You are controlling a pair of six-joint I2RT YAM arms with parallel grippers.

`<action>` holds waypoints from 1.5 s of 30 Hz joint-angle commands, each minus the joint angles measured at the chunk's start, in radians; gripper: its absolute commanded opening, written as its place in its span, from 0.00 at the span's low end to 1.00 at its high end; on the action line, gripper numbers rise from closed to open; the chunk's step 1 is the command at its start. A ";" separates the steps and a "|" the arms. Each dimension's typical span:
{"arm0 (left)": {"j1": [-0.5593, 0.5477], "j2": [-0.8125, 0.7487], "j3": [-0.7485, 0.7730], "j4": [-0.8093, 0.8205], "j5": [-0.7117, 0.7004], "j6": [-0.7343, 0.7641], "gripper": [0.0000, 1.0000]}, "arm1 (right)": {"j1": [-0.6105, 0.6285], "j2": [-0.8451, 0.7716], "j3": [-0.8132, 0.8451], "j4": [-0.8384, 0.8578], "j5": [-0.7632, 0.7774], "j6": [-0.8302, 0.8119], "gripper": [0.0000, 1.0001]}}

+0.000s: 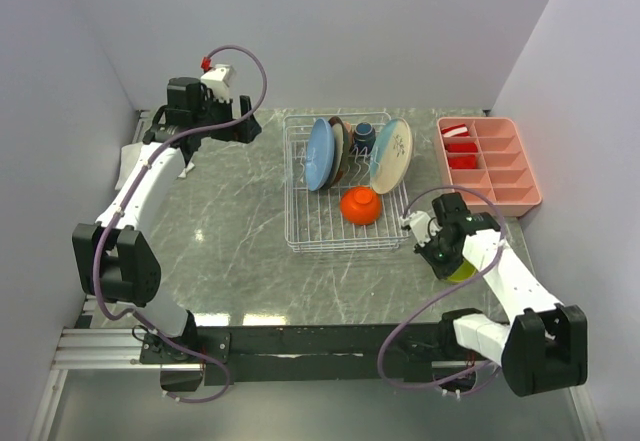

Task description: Load the mixed dishes into the dish rack

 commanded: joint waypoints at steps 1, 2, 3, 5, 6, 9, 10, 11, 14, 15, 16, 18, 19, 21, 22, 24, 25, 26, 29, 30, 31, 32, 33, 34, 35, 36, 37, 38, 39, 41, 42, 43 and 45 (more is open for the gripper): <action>-0.003 -0.017 0.016 0.027 0.011 0.019 0.97 | -0.005 -0.068 0.087 -0.076 -0.013 -0.010 0.07; -0.003 -0.019 0.019 0.029 0.016 0.030 0.97 | -0.005 -0.106 0.115 -0.105 -0.012 -0.013 0.04; -0.003 -0.019 0.017 0.032 0.023 0.035 0.97 | -0.005 -0.125 0.144 -0.171 -0.010 -0.019 0.03; -0.003 -0.020 0.013 0.044 0.054 0.054 0.97 | -0.005 -0.166 0.247 -0.228 -0.012 -0.036 0.00; -0.003 -0.020 0.010 0.052 0.056 0.052 0.97 | -0.005 -0.171 0.288 -0.278 -0.019 -0.035 0.00; 0.000 -0.020 0.000 0.097 0.073 0.018 0.97 | -0.005 -0.125 0.508 -0.378 -0.088 -0.019 0.00; 0.001 -0.019 -0.009 0.116 0.071 0.010 0.97 | -0.007 -0.105 0.619 -0.394 -0.172 -0.018 0.00; 0.001 -0.009 -0.021 0.154 0.063 -0.023 0.97 | -0.004 -0.070 0.666 -0.400 -0.214 -0.019 0.00; 0.001 0.047 0.014 0.160 0.027 -0.071 0.95 | 0.009 -0.006 0.781 -0.345 -0.418 0.013 0.00; 0.001 0.060 0.028 0.150 -0.024 -0.088 0.94 | 0.009 -0.001 0.787 -0.269 -0.478 0.051 0.00; 0.001 0.072 0.051 0.147 -0.036 -0.103 0.95 | 0.009 0.005 0.765 -0.213 -0.559 0.074 0.00; 0.001 0.102 0.075 0.131 -0.084 -0.120 0.94 | 0.024 -0.004 0.700 0.032 -0.740 0.219 0.00; 0.001 0.112 0.104 0.127 -0.090 -0.122 0.95 | 0.036 -0.005 0.619 0.137 -0.775 0.290 0.00; 0.001 0.141 0.131 0.118 -0.092 -0.108 0.95 | 0.059 0.004 0.539 0.444 -0.892 0.484 0.00; 0.001 0.155 0.166 0.096 -0.090 -0.097 0.95 | 0.067 0.014 0.464 0.542 -0.924 0.540 0.00; 0.000 0.201 0.206 0.066 -0.095 -0.064 0.94 | 0.075 0.040 0.389 0.851 -0.998 0.708 0.00; 0.001 0.217 0.258 0.011 -0.122 -0.062 0.95 | 0.075 0.053 0.328 0.957 -1.016 0.772 0.00; 0.001 0.245 0.282 -0.011 -0.122 -0.065 0.95 | 0.076 0.092 0.310 1.049 -1.030 0.827 0.00; 0.001 0.253 0.298 -0.008 -0.082 -0.044 0.95 | 0.108 0.198 0.263 1.424 -1.070 1.031 0.00; 0.001 0.253 0.287 0.005 -0.076 -0.041 0.95 | 0.131 0.224 0.225 1.514 -1.069 1.152 0.00; 0.001 0.256 0.280 0.015 -0.076 -0.038 0.95 | 0.140 0.247 0.205 1.603 -1.061 1.214 0.00; 0.001 0.268 0.287 0.009 -0.084 -0.034 0.95 | 0.148 0.286 0.182 1.757 -1.050 1.269 0.00; 0.001 0.279 0.296 0.004 -0.088 -0.030 0.95 | 0.174 0.304 0.154 1.801 -1.044 1.339 0.00; 0.001 0.284 0.307 0.001 -0.093 -0.022 0.96 | 0.185 0.344 0.149 1.830 -1.047 1.358 0.00; 0.001 0.288 0.306 0.006 -0.110 -0.012 0.96 | 0.196 0.366 0.142 1.899 -1.052 1.381 0.00; 0.003 0.290 0.301 0.010 -0.118 -0.010 0.96 | 0.205 0.385 0.125 1.942 -1.056 1.439 0.00; 0.003 0.290 0.296 0.013 -0.121 -0.010 0.96 | 0.225 0.421 0.123 1.971 -1.055 1.458 0.00; 0.003 0.291 0.292 0.016 -0.121 -0.008 0.96 | 0.229 0.436 0.122 2.005 -1.055 1.472 0.00; 0.003 0.291 0.290 0.021 -0.119 -0.010 0.96 | 0.234 0.451 0.117 2.028 -1.053 1.504 0.00; 0.003 0.288 0.276 0.026 -0.119 -0.016 0.96 | 0.248 0.485 0.115 2.057 -1.032 1.513 0.00; 0.001 0.288 0.270 0.029 -0.116 -0.019 0.96 | 0.252 0.498 0.115 2.067 -1.027 1.524 0.00; 0.001 0.290 0.269 0.027 -0.115 -0.019 0.96 | 0.253 0.525 0.115 2.076 -1.023 1.533 0.00; 0.001 0.294 0.264 0.026 -0.112 -0.018 0.96 | 0.266 0.551 0.103 2.119 -1.003 1.564 0.00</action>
